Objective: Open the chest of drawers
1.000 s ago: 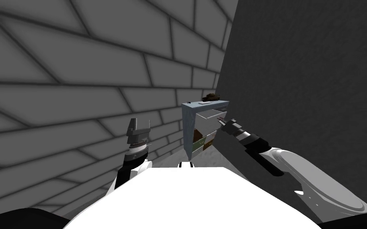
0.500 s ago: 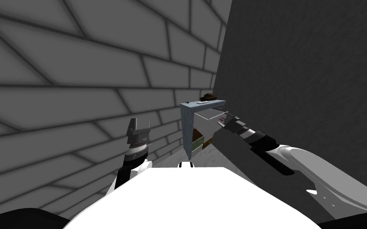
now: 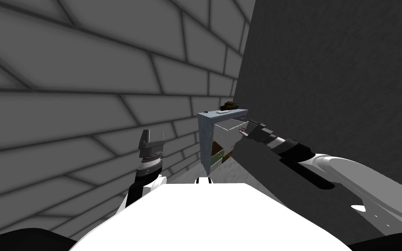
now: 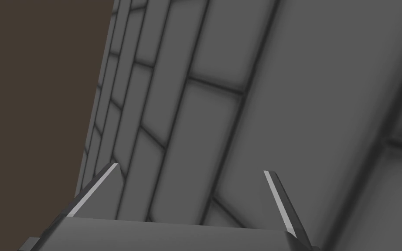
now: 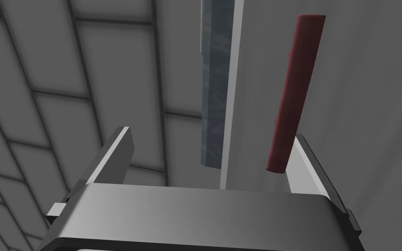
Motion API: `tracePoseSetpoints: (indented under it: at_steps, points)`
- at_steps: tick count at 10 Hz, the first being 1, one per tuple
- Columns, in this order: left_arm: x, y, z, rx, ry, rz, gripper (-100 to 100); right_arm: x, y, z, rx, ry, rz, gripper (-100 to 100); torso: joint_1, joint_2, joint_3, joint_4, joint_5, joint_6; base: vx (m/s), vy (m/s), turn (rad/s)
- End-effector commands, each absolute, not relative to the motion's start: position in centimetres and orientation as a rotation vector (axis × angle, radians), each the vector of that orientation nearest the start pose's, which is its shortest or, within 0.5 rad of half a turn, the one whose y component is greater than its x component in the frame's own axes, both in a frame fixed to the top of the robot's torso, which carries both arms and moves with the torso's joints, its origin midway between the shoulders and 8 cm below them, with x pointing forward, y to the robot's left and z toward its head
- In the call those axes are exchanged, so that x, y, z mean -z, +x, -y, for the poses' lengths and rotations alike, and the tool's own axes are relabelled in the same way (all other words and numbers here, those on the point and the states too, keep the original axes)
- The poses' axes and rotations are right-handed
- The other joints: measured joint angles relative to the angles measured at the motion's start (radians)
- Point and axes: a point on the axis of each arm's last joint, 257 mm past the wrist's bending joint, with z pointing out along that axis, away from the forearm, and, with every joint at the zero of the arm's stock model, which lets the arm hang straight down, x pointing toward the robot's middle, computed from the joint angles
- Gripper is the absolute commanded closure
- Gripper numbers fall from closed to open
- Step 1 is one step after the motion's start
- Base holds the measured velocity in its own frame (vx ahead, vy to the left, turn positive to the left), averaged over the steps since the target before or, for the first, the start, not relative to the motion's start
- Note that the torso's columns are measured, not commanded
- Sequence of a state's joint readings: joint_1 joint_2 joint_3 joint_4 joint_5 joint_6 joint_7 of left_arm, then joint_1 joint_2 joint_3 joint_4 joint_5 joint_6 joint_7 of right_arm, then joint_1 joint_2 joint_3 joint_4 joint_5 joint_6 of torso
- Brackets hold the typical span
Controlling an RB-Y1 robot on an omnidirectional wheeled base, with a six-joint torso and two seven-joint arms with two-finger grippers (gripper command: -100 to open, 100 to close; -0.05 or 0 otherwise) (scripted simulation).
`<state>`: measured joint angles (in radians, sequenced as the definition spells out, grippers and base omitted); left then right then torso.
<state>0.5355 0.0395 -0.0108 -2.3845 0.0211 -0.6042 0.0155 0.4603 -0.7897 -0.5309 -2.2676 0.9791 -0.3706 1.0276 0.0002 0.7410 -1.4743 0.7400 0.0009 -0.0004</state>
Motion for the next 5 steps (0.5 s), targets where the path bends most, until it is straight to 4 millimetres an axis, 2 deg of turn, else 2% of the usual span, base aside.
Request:
tracePoseSetpoints:
  at_steps: [1, 5]
  points:
    - [-7.62, 30.04, -26.79, 1.372, -0.505, -0.507, 0, -4.59, 39.13, 33.57, 0.964, -1.182, -0.792, 0, 0.0, 0.0, 0.0, 0.0, 0.0, 0.0, 0.0, 0.0, 0.0]
    - [-7.62, 30.04, -26.79, 1.372, -0.505, -0.507, 0, -4.47, 39.15, 33.63, 0.964, -1.183, -0.795, 0, 0.001, -0.002, -0.001, -0.001, 0.0, 0.0, 0.0, 0.0, 0.0]
